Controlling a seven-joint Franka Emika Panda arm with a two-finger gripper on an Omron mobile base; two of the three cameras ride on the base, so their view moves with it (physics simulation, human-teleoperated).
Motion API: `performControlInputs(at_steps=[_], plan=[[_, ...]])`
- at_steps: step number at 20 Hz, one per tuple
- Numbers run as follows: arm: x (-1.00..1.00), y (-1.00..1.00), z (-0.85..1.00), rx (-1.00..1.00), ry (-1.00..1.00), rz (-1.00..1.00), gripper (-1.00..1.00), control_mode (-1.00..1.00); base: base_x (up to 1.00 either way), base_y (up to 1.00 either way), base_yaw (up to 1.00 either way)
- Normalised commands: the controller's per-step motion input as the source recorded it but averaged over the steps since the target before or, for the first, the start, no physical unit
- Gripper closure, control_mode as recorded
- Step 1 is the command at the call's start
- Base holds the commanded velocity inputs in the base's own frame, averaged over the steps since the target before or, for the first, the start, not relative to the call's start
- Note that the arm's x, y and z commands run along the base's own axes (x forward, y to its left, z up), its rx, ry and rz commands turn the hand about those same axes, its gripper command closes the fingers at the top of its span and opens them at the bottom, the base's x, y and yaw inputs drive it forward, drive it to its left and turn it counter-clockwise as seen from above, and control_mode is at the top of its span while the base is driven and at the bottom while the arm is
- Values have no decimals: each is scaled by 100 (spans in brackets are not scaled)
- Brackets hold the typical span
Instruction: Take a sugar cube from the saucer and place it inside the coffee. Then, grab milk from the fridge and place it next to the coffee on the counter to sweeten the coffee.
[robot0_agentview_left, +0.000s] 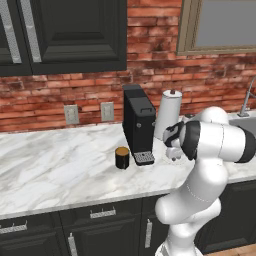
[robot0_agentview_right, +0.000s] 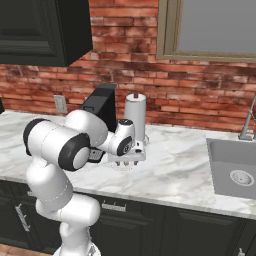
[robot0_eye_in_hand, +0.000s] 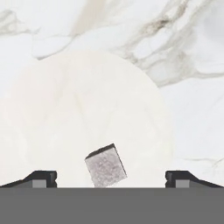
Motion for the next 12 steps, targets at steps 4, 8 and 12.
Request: performControlInputs(at_steps=[4,8,12], plan=[[0,0,5,0,0,0,-100,-100,0,0,0],[0,0,1,0,0,0,-100,-100,0,0,0],[8,0,0,0,0,0,-100,-100,0,0,0]])
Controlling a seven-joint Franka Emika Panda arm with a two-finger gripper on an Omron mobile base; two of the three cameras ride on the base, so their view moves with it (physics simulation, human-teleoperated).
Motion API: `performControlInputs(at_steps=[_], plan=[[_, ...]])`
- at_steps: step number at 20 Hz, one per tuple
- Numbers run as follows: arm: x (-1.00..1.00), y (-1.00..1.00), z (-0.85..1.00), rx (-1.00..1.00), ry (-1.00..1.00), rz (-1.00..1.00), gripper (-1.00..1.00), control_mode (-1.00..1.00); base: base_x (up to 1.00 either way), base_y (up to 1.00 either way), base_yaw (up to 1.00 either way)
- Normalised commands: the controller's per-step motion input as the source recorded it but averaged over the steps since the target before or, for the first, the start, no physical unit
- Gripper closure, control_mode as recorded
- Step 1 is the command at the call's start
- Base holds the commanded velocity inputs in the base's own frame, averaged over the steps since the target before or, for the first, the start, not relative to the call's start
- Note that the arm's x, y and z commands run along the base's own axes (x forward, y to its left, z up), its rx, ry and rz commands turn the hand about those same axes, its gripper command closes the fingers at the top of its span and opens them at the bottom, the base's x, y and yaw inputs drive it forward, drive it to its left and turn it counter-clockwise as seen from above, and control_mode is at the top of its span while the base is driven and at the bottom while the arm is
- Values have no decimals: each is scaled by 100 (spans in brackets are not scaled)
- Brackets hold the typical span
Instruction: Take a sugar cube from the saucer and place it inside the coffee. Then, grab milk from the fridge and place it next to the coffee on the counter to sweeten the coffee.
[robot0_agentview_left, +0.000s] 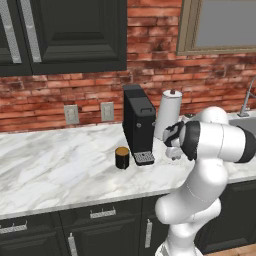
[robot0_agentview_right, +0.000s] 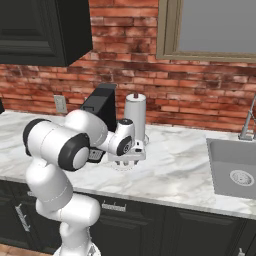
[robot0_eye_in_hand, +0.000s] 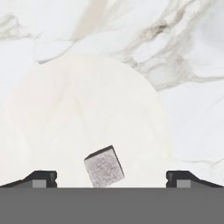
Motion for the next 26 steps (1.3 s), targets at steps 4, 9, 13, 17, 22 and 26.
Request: performControlInputs(at_steps=[4,9,13,17,22,26], plan=[[10,0,-5,0,0,0,100,-100,0,0,0],[7,0,-10,0,0,0,100,-100,0,0,0],[0,0,-1,0,0,0,100,-100,0,0,0],[-22,0,6,0,-2,0,100,-100,0,0,0],[-40,6,57,0,-18,0,100,-100,0,0,0],[-19,48,86,0,-19,0,100,-100,0,0,0]])
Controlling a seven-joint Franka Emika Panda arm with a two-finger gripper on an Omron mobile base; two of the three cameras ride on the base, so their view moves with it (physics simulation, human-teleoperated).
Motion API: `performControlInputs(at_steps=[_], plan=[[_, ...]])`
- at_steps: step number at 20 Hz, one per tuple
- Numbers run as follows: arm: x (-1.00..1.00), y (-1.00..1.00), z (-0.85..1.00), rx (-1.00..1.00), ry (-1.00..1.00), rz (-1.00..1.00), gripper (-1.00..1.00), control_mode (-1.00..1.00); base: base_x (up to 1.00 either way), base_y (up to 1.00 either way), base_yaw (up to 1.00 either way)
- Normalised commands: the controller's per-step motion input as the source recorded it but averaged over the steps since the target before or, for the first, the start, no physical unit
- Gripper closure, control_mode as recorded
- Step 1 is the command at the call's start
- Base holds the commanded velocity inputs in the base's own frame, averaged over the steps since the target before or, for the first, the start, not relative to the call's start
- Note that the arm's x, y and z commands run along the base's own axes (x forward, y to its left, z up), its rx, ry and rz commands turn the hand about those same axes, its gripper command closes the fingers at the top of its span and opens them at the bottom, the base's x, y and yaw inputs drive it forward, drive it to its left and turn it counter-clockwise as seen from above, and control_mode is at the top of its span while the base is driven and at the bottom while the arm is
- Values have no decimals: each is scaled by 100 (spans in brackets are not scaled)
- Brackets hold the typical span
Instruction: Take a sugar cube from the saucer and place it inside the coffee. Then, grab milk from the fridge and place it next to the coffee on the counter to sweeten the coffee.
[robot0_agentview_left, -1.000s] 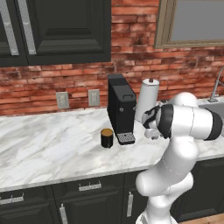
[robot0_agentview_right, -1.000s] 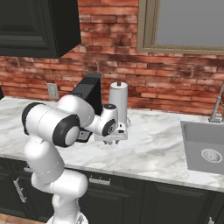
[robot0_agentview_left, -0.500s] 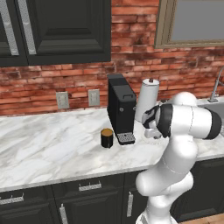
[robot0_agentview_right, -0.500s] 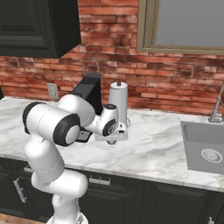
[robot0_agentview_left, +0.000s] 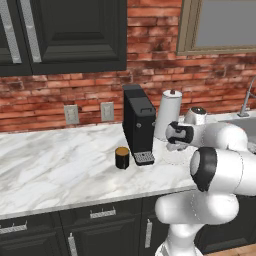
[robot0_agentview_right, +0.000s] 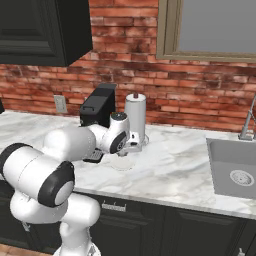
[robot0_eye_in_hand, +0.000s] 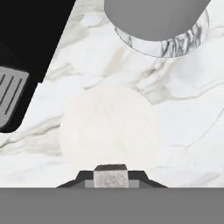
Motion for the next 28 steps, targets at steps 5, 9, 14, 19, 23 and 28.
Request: performControlInputs(at_steps=[5,9,14,19,23,28], plan=[[-13,87,76,0,-12,0,100,-100,0,0,0],[-4,100,40,0,-1,0,100,-100,0,0,0],[-14,100,34,0,0,0,100,-100,0,0,0],[-1,100,34,-1,0,0,100,-100,0,0,0],[2,84,3,-3,0,0,100,-100,0,0,0],[0,17,-9,0,1,0,100,-100,0,0,0]])
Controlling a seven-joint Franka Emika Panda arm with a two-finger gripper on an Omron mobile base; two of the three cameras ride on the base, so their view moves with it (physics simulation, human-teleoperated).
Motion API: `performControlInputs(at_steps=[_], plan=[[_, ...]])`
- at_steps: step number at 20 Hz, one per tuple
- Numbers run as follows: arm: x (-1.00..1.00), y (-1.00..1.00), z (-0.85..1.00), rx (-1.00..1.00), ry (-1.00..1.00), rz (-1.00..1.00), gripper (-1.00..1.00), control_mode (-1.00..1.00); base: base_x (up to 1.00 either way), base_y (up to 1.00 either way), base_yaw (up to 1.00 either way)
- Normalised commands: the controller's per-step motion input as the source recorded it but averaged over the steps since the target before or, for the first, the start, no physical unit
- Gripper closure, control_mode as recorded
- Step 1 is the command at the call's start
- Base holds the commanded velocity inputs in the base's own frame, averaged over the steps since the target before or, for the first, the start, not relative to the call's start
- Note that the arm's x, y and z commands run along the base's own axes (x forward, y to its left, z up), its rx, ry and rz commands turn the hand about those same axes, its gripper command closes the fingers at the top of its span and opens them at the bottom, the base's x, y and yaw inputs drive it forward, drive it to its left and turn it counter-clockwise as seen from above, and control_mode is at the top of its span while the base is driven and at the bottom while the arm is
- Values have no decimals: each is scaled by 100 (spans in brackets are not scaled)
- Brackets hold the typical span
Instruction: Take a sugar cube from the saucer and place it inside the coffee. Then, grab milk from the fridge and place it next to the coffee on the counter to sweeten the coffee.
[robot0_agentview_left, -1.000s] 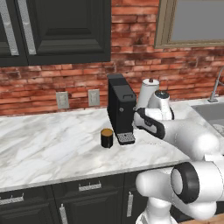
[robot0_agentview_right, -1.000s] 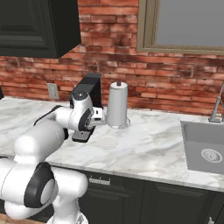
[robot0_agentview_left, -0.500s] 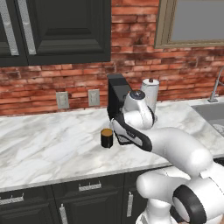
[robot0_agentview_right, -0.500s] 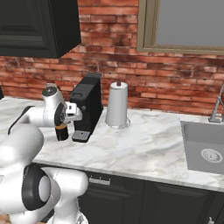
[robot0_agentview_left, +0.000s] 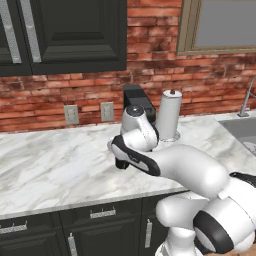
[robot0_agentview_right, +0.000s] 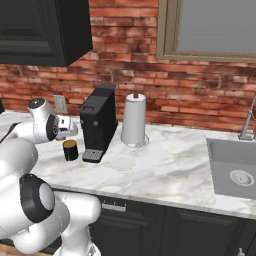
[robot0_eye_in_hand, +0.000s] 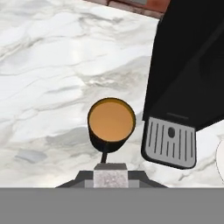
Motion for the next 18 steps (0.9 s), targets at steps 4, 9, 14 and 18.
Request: performControlInputs(at_steps=[4,9,14,18], plan=[[16,0,-27,0,0,0,100,-100,0,0,0],[33,1,-18,0,0,0,100,-100,0,0,0],[30,5,-7,0,0,0,100,-100,0,0,0],[17,6,-20,0,0,0,100,-100,0,0,0]])
